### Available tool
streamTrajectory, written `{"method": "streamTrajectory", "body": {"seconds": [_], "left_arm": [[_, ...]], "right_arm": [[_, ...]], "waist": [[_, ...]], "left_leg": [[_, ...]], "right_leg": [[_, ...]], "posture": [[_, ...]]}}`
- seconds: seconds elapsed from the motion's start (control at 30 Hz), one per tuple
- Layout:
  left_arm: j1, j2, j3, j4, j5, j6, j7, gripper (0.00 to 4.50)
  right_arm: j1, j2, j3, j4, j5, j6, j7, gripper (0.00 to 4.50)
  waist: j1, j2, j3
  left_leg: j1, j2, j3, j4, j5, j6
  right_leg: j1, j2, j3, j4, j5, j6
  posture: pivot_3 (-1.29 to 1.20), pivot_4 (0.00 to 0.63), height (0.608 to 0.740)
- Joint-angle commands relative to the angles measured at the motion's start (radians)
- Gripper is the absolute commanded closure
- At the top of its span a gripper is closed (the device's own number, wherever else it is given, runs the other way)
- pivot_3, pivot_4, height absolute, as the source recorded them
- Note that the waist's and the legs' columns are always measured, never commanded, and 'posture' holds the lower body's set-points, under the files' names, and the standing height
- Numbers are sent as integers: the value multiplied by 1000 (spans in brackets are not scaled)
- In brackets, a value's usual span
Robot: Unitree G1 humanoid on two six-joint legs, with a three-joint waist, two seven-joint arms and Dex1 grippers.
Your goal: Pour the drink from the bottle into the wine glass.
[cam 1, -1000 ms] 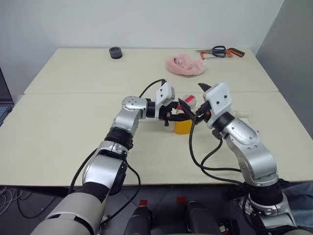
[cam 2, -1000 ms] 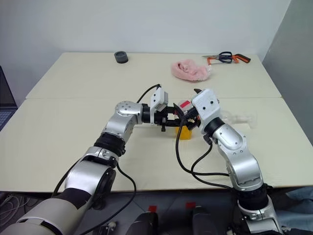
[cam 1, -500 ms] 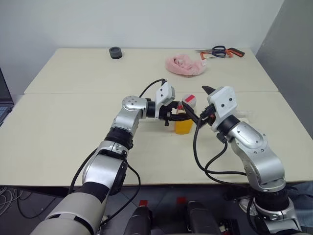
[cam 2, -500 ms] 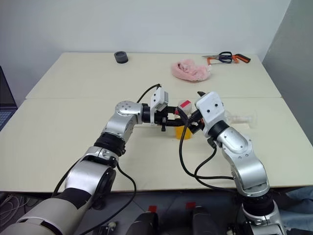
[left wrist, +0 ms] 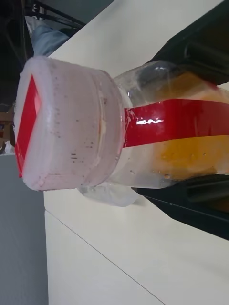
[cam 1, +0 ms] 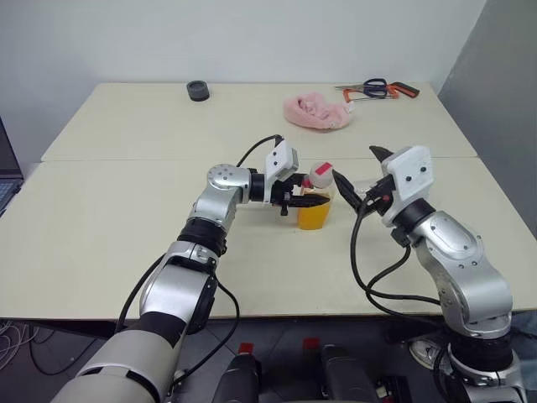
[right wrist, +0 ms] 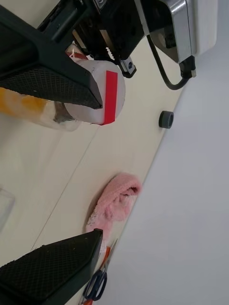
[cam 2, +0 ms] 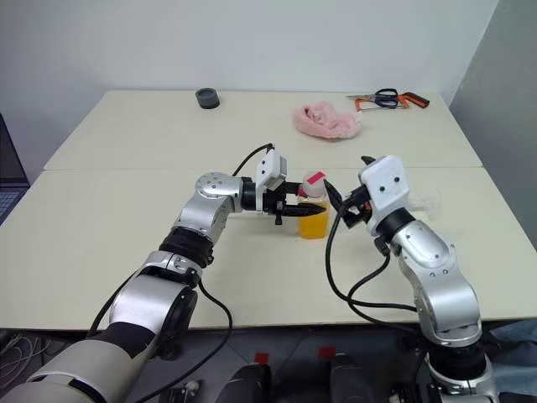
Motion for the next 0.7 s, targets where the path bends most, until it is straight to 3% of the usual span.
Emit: {"method": "streamTrajectory", "body": {"seconds": [0.03, 0.2, 0.5, 0.6, 0.7], "left_arm": [[-27, 5, 13, -14, -9, -23, -2, 2714], [-30, 3, 13, -9, -9, -26, -1, 2714], [-28, 4, 14, -15, -10, -25, -1, 2714], [-28, 5, 13, -16, -10, -26, 0, 2714], [-26, 5, 13, -17, -10, -26, -1, 2714]], "right_arm": [[-14, 19, 23, -82, 71, 24, 36, 210], [-36, 52, 78, -29, 53, 37, 0, 210], [-66, 112, 71, 56, 23, 8, -71, 210], [-65, 122, 69, 55, 30, 5, -73, 794], [-61, 130, 71, 53, 37, 1, -69, 1785]], "waist": [[0, 0, 0], [0, 0, 0], [1, 0, 0], [1, 0, 0], [1, 0, 0]], "left_leg": [[0, 0, 0, 0, 0, 0], [0, 0, 0, 0, 0, 0], [0, 0, 0, 0, 0, 0], [0, 0, 0, 0, 0, 0], [0, 0, 0, 0, 0, 0]], "right_leg": [[0, 0, 0, 0, 0, 0], [0, 0, 0, 0, 0, 0], [0, 0, 0, 0, 0, 0], [0, 0, 0, 0, 0, 0], [0, 0, 0, 0, 0, 0]], "posture": [[0, 150, 740], [0, 150, 740], [0, 150, 740], [0, 150, 740], [0, 150, 740]]}}
